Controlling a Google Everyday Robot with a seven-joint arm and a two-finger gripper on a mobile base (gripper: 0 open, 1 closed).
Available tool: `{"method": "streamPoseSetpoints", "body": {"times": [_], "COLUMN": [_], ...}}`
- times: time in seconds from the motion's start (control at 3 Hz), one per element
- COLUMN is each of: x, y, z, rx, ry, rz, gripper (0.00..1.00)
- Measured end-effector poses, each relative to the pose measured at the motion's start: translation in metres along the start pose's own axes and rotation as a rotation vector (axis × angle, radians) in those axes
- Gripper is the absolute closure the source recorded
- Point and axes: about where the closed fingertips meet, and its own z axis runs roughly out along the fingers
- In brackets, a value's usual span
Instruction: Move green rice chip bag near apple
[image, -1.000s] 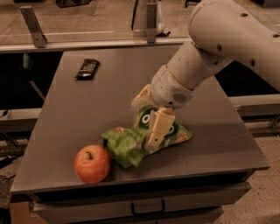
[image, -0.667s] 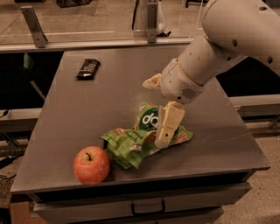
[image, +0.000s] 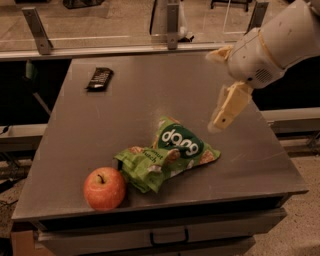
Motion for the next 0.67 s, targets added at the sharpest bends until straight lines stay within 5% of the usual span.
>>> {"method": "streamPoseSetpoints", "body": {"times": [0.33,0.67], "x": [0.0068,-0.0008], "y": [-0.0341,-0.0353], "z": [-0.0525,-0.0570], "rx": [0.146,0.152], "ry": [-0.086,-0.098], "rz": [0.033,0.026], "gripper": [0.00,0.00]}}
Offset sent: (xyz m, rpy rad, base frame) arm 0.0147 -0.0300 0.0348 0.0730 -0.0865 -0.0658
